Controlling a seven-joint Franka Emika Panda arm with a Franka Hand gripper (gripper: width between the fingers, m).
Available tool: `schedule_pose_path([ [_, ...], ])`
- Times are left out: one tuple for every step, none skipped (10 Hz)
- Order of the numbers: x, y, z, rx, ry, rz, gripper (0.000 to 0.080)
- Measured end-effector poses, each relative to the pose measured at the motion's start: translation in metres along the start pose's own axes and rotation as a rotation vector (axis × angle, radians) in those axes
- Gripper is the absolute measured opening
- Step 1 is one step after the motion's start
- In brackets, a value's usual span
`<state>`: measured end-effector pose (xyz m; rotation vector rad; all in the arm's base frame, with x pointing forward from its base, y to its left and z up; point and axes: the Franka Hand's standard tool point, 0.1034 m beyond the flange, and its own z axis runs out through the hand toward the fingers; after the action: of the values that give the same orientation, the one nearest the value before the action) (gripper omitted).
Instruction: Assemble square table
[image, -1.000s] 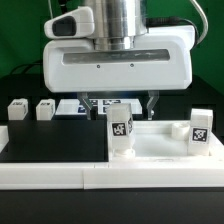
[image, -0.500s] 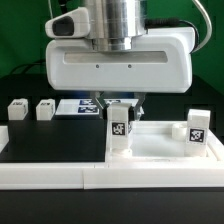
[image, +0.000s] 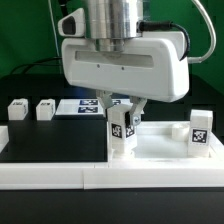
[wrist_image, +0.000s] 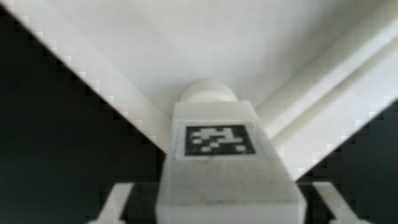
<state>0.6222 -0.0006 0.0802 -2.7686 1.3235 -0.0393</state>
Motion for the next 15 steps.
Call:
schedule_pose_path([
  [0.0002,-0.0013,0.0005,0.009,0.002,0.069,0.0291],
  [0.0016,-0.0002,0.0010,0.024,0.001,0.204,0.0291],
  [0.0050,0.0031,0.0019,0.049,-0.004,0.315,0.0291],
  [0.0062,0.0050,0.0023,0.067,-0.028,0.405,0.0291],
  [0.0044,0.0046,0.0024,0.063,-0.045,0.548,0.0292],
  [0.0037,0.0045,0.0026,0.061,-0.052,0.631,0.0292],
  [0.0036,0.0047,0.0026,0.061,-0.056,0.690,0.0292],
  [0.0036,0.0049,0.0027,0.060,-0.057,0.718,0.0292],
  [0.0035,0.0049,0.0032,0.060,-0.056,0.694,0.0292],
  [0.0034,0.0049,0.0032,0.060,-0.055,0.677,0.0449],
  [0.0029,0.0043,0.0025,0.059,-0.053,0.642,0.0573],
  [0.0006,0.0018,-0.0003,0.052,-0.037,0.434,0.0634],
  [-0.0020,-0.0017,-0.0007,0.051,-0.021,0.273,0.0634],
  [-0.0037,-0.0023,0.0003,0.053,-0.016,0.197,0.0646],
  [-0.0023,-0.0012,0.0003,0.053,-0.014,0.132,0.0646],
])
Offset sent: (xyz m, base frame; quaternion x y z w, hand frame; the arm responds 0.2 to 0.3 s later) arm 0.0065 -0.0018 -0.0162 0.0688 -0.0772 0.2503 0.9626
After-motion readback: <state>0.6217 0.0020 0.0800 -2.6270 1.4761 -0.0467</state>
